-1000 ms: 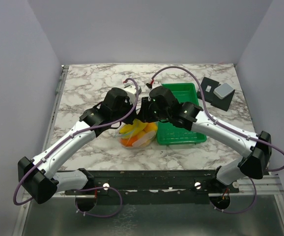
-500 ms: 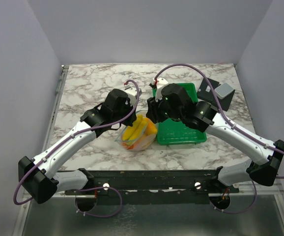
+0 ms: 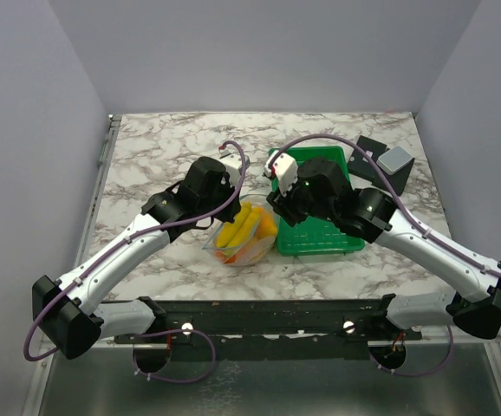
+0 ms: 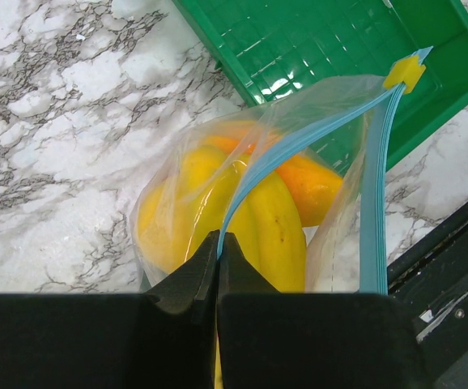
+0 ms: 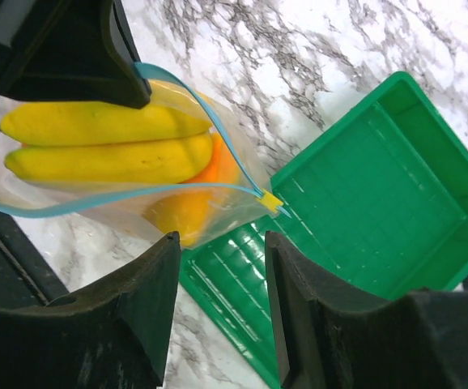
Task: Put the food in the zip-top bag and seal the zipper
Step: Adjust the zipper food storage bag at the center of the board, then zip the zipper food storage bag at the center of the board.
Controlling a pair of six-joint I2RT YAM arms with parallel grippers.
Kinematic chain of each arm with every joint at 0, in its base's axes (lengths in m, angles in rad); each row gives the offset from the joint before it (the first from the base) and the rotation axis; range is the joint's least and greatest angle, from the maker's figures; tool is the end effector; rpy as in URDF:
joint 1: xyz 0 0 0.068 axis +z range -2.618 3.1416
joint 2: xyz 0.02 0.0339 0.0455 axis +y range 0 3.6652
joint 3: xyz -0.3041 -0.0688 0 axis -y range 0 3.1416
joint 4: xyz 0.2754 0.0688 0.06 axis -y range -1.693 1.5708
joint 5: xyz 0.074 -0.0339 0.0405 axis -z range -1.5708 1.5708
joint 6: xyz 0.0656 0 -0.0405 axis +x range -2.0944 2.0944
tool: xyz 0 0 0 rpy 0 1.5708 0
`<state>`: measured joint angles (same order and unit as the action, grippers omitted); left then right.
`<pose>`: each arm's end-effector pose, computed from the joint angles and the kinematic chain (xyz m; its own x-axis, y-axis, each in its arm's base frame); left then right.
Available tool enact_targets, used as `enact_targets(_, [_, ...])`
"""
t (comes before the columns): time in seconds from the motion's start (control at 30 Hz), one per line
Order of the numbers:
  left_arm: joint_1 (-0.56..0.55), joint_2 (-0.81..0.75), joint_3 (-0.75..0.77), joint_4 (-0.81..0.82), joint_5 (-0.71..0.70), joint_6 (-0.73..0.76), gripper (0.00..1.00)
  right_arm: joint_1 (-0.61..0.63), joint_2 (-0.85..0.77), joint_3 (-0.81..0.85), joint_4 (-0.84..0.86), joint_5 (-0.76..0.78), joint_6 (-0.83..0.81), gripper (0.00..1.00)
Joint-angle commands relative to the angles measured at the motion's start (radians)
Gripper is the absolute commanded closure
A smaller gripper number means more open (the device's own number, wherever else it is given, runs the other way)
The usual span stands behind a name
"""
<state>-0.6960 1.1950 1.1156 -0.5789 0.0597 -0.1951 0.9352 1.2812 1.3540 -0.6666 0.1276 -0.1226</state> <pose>0.2262 -0.1941 0.3490 -0.5917 0.2422 -0.7689 0.5724 0.7979 -0.1892 0.1959 0.2515 0.4070 -0.2397 -0.5293 -0.8139 -0.7707 0.6136 -0.1720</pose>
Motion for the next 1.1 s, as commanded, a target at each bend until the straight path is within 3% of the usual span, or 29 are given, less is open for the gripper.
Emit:
enact_targets(0.0, [-0.005,-0.023,-0.01,-0.019,-0.007,0.016,1.0,-0.028,-0.041,-0.052,0.084,-0.02,-0.185,0.48])
enact_targets(0.13, [-0.005,-0.032,-0.016,-0.018,0.004,0.016,1.0,-0.094,-0.073,-0.086,0.145,-0.114,-0.282,0.44])
enact_targets(0.3, [-0.006,-0.044,-0.02,-0.016,0.016,0.02,1.0,-0.23,-0.071,-0.07,0.136,-0.403,-0.352,0.42])
enact_targets(0.5, [-0.005,-0.055,-0.029,-0.01,0.031,0.021,1.0,-0.319,0.015,0.005,0.017,-0.707,-0.431,0.42])
enact_targets(0.63, [-0.006,-0.056,-0.032,-0.007,0.036,0.021,1.0,-0.387,0.047,-0.021,0.028,-0.886,-0.451,0.42])
enact_targets(1.07, [-0.006,-0.046,-0.033,-0.007,0.039,0.017,1.0,-0.457,0.079,-0.197,0.25,-1.119,-0.507,0.39])
